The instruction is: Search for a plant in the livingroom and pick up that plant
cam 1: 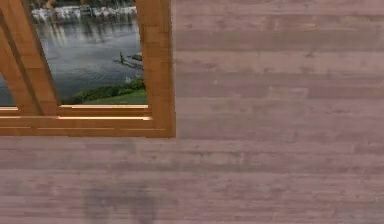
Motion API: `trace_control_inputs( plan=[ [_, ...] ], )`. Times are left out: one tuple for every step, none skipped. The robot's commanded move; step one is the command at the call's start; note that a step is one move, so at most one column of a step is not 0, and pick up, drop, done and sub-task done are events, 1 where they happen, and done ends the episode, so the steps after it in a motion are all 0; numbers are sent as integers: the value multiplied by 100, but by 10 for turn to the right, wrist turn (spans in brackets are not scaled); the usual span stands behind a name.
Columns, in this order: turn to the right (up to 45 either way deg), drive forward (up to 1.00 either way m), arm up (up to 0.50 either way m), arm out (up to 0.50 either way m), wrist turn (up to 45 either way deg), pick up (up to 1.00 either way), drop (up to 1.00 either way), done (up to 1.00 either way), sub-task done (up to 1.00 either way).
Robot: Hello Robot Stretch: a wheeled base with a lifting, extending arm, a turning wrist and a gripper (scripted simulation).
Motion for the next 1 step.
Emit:
trace_control_inputs(
  plan=[
    [-30,0,0,0,0,0,0,0,0]
  ],
)
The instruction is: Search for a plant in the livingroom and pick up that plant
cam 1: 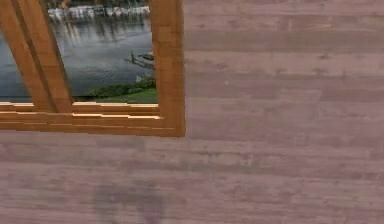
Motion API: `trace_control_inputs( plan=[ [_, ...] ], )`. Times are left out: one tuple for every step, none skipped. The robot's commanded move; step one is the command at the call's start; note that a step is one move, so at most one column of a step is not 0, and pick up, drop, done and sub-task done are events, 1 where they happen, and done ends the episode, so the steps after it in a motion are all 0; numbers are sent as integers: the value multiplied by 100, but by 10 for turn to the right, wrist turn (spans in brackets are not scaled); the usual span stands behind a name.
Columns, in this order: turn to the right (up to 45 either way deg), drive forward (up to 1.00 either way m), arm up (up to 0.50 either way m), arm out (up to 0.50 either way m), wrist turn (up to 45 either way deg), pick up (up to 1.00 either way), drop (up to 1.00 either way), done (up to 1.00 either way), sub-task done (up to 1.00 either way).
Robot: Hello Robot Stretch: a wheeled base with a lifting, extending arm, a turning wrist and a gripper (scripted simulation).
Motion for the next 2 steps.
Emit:
trace_control_inputs(
  plan=[
    [450,0,0,0,0,0,0,0,0],
    [270,0,0,0,0,0,0,0,0]
  ],
)
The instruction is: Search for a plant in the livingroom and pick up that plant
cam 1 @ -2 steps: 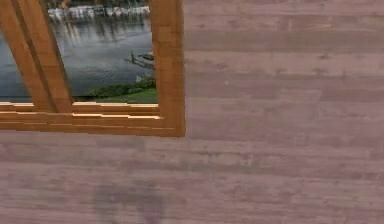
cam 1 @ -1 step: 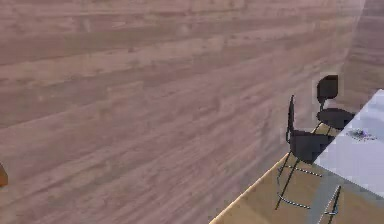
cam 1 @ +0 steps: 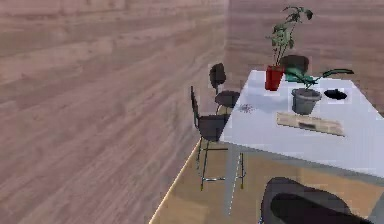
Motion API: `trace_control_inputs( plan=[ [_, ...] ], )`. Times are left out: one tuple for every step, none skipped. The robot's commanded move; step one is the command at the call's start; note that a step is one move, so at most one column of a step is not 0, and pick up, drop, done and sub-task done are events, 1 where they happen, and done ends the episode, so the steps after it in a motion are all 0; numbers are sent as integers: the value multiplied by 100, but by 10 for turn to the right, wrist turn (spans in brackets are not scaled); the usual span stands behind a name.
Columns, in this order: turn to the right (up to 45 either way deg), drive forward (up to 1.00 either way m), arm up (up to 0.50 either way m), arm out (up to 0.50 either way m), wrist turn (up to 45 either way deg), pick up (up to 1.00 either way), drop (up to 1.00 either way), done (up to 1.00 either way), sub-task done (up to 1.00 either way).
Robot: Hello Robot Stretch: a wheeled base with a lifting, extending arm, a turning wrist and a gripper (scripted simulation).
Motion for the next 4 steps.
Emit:
trace_control_inputs(
  plan=[
    [0,85,0,0,0,0,0,0,0],
    [-420,0,0,0,0,0,0,0,0],
    [0,0,50,0,0,0,0,0,0],
    [0,0,36,0,0,0,0,0,0]
  ],
)
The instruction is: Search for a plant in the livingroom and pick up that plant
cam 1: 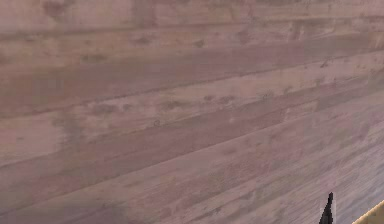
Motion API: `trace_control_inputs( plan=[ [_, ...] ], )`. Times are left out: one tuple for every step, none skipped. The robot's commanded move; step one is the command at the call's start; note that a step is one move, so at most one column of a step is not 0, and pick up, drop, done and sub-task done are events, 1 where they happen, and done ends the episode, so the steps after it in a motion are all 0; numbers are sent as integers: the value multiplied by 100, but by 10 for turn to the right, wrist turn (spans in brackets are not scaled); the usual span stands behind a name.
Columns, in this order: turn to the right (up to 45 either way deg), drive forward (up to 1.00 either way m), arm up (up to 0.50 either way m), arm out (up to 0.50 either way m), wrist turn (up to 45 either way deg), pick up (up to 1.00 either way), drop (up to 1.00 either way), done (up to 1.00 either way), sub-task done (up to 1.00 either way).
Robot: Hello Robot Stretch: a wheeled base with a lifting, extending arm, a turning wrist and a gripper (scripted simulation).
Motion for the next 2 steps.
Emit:
trace_control_inputs(
  plan=[
    [0,0,0,26,0,0,0,0,0],
    [0,0,0,0,450,0,0,0,0]
  ],
)
